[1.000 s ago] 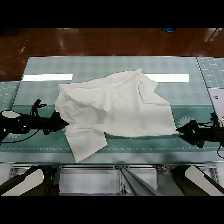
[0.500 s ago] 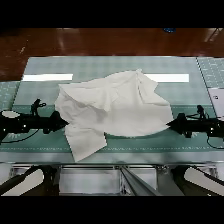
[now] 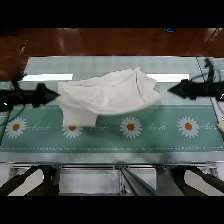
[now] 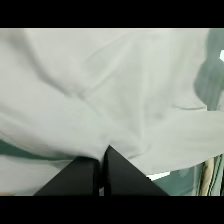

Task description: Fold the shirts.

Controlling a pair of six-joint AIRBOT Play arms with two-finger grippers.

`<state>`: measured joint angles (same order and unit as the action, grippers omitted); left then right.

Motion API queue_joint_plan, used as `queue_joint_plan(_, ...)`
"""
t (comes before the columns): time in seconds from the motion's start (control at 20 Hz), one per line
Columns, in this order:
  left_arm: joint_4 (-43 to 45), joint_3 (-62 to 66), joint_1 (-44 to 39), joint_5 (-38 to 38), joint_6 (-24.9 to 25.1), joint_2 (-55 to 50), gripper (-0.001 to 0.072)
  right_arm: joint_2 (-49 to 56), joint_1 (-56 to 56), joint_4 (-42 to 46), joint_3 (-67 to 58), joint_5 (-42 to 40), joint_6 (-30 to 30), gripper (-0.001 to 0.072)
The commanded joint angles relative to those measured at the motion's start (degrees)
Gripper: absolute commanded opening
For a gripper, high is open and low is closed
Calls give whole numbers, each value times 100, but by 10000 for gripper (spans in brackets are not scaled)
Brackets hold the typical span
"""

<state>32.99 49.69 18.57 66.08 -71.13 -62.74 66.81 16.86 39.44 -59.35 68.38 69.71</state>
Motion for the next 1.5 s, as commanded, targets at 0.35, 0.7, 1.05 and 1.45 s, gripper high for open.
queue_joint_plan(0.35, 717, 4352, 415, 107, -7, 1963, 20, -2450, -238, 1495, -3987, 461, 990, 19)
queue_joint_plan(0.7, 3899, 4640, -389, 63, -975, 3849, 20, -3947, -238, 3377, -3991, 1086, 1740, 19)
queue_joint_plan(1.05, 4765, 4238, -1467, 798, -1427, 4144, 19, -4052, -238, 3412, -3379, 1947, 1843, 19)
queue_joint_plan(1.45, 3982, 1360, -1469, -713, -1851, 2669, 20, -2721, -240, 1917, -638, 254, 1032, 19)
